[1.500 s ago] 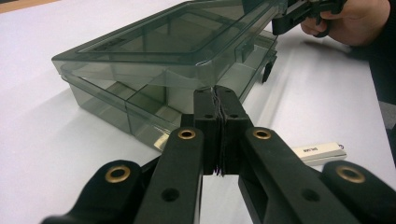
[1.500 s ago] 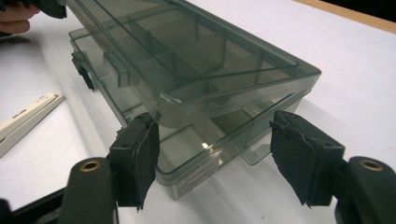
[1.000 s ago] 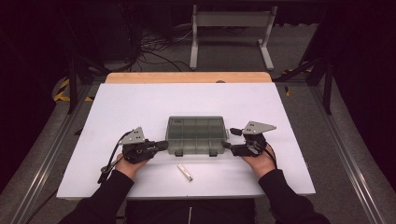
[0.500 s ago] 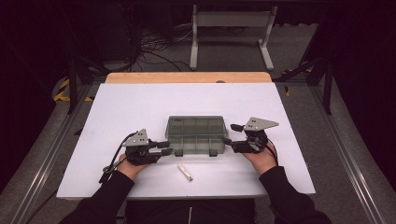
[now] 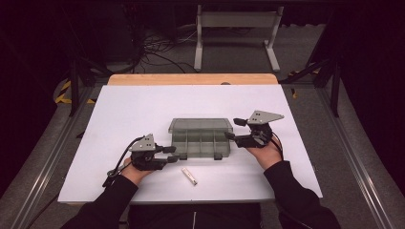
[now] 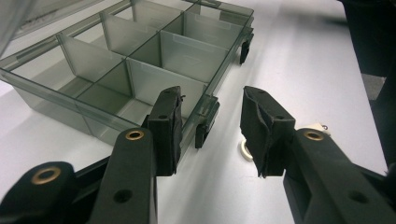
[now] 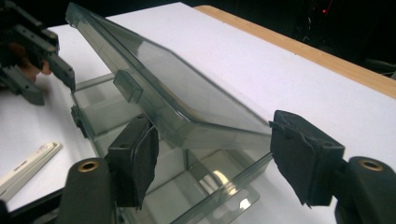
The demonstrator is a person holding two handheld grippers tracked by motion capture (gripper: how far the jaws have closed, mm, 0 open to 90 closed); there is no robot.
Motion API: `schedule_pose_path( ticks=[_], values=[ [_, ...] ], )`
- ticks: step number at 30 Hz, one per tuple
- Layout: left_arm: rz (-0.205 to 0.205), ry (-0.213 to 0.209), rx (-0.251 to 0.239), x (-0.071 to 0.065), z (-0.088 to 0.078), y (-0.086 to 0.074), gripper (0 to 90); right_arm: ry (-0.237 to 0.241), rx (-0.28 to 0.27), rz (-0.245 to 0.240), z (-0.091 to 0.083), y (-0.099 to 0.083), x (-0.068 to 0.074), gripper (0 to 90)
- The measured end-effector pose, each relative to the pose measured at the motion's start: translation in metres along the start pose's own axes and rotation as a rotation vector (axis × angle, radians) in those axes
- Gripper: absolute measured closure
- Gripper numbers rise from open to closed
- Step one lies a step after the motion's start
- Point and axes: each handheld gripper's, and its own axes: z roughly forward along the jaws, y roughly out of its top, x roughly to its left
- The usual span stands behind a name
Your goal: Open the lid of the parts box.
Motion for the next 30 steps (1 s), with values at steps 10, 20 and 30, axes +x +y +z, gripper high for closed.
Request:
schedule_pose_path(
  ticks=[10,20,30],
  values=[
    [0.001,-0.001,0.002,0.0,0.001,0.0,58.2,-0.009,-0.002,0.021,0.005,0.016,-0.011,33.5],
    [0.001,-0.002,0.004,0.0,0.0,0.0,58.1,-0.012,-0.018,0.047,0.009,0.03,-0.028,34.7],
    [0.003,-0.007,0.003,0.001,0.0,0.0,58.0,-0.02,-0.024,0.074,0.02,0.041,-0.044,36.1]
  ],
)
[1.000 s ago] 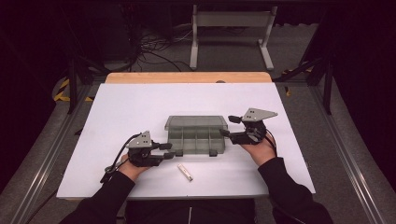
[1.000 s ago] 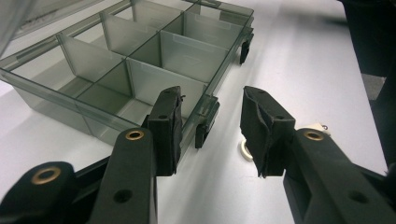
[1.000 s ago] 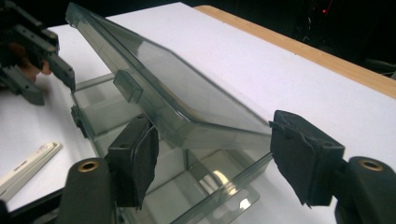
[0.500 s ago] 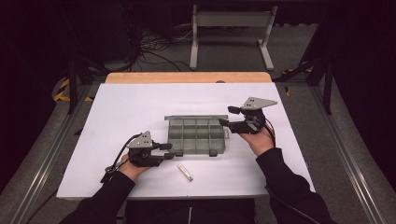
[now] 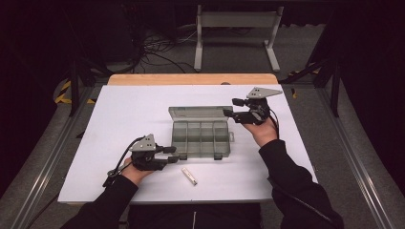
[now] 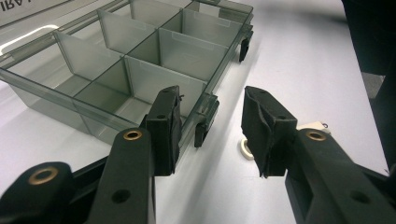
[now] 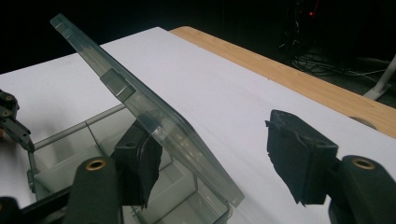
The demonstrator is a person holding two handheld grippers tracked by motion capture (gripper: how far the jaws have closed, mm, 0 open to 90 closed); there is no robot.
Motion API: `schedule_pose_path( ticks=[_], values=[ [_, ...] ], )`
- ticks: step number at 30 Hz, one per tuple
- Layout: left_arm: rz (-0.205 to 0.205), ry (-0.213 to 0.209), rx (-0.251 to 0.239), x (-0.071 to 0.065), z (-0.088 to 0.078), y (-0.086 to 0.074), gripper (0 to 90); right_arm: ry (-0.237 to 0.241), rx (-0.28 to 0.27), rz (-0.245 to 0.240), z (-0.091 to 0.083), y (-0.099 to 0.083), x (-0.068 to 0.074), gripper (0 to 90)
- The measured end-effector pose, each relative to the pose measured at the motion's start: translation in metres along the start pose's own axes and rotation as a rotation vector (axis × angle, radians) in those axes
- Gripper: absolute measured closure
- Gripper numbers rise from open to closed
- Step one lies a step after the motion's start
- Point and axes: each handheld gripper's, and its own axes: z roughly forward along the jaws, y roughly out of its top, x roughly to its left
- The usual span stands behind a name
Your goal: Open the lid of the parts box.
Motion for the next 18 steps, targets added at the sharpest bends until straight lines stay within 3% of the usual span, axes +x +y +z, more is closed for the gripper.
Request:
schedule_pose_path(
  ticks=[18],
  values=[
    [0.005,-0.002,0.001,0.0,0.0,0.0,57.5,-0.021,0.013,0.028,0.025,0.007,-0.013,38.0]
  ],
)
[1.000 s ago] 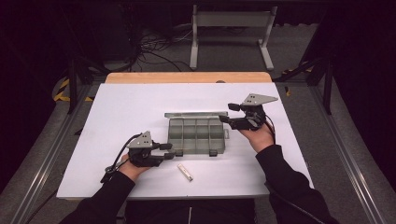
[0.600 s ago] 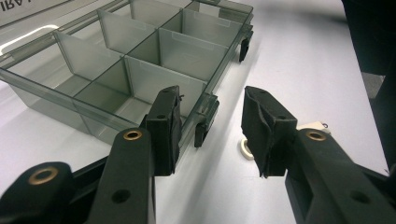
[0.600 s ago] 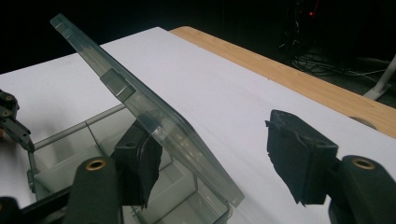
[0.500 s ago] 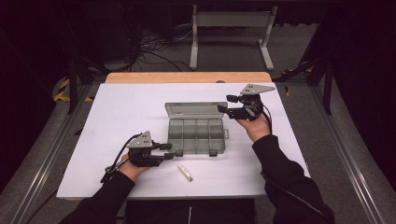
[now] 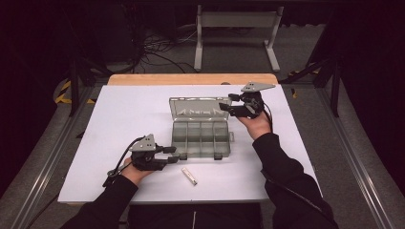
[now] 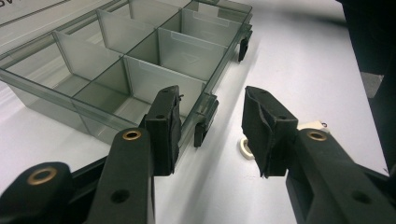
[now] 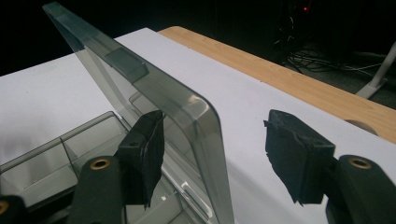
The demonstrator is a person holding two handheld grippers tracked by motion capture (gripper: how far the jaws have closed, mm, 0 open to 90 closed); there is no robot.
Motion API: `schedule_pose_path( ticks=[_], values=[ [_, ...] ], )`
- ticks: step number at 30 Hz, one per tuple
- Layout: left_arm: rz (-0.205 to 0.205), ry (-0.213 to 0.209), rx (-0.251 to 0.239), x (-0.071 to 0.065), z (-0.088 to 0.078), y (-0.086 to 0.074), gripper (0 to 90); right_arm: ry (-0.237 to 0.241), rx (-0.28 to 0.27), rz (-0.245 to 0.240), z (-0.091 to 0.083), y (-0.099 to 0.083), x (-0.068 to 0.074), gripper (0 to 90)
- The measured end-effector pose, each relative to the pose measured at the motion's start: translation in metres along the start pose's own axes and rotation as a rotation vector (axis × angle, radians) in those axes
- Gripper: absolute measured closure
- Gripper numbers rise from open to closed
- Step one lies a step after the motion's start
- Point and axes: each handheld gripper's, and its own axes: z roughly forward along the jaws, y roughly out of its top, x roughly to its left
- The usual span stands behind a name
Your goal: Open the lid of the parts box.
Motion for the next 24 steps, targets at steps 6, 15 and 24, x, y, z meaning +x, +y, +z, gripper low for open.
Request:
schedule_pose_path(
  ticks=[6,15,24],
  values=[
    [-0.003,0.0,0.001,-0.001,0.0,0.0,57.2,-0.009,0.012,0.0,0.008,0.0,-0.002,40.0],
    [0.003,-0.003,0.001,0.0,0.0,0.0,57.1,-0.015,0.028,0.012,0.017,-0.003,-0.004,42.5],
    [-0.003,-0.006,0.001,0.0,0.0,0.0,56.7,-0.025,0.056,0.006,0.025,-0.005,-0.007,46.0]
  ],
)
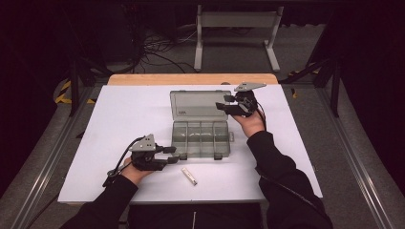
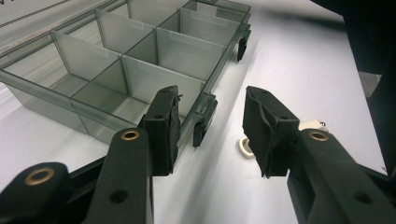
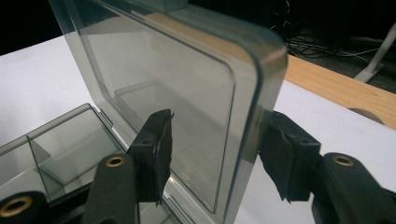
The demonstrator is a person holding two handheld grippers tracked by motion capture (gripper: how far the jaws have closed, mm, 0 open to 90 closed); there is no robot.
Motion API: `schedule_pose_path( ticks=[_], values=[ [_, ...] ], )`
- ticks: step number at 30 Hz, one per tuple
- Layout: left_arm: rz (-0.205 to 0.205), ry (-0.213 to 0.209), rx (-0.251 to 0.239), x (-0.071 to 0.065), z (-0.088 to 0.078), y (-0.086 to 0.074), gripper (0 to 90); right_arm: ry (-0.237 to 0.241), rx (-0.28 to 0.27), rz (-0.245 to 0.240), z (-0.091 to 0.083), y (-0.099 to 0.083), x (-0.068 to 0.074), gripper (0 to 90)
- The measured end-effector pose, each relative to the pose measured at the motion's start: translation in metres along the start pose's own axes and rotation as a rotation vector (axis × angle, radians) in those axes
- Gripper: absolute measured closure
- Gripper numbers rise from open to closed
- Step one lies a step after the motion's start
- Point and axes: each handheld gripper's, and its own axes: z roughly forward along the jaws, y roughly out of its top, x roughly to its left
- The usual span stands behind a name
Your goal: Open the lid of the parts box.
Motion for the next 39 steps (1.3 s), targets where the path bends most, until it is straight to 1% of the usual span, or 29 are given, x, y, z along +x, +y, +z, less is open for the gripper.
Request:
schedule_pose_path(
  ticks=[8,13,16,17,21,25,29,32,33,39],
  values=[
    [0.0,-0.001,-0.001,0.0,0.0,0.0,56.5,-0.005,0.008,0.002,0.008,0.0,0.0,47.0],
    [0.0,-0.001,-0.001,0.0,0.0,0.0,56.5,-0.022,0.022,0.002,0.014,-0.001,-0.001,47.1],
    [0.0,-0.002,-0.002,0.0,0.0,0.0,56.4,-0.02,0.024,0.012,0.016,-0.001,-0.003,46.9],
    [0.0,-0.002,-0.002,0.0,0.0,0.0,56.4,-0.019,0.024,0.007,0.017,-0.001,-0.004,46.6],
    [0.0,-0.002,-0.002,0.0,0.0,0.0,56.4,-0.019,0.027,0.012,0.019,-0.002,-0.006,44.3],
    [-0.001,-0.005,-0.004,0.0,0.0,0.0,56.3,-0.018,0.032,0.029,0.022,-0.004,-0.007,40.7],
    [-0.001,-0.006,-0.003,0.0,0.0,0.0,56.3,-0.019,0.04,0.029,0.025,-0.007,-0.008,38.1],
    [0.0,-0.006,-0.003,0.0,0.0,0.0,56.3,-0.018,0.048,0.043,0.026,-0.009,-0.009,36.4],
    [0.0,-0.006,-0.003,0.0,0.0,0.0,56.3,-0.02,0.048,0.039,0.026,-0.01,-0.01,35.5],
    [-0.001,-0.003,-0.001,0.0,0.0,0.0,56.3,-0.013,0.051,0.071,0.028,-0.015,-0.012,31.5]
  ],
)
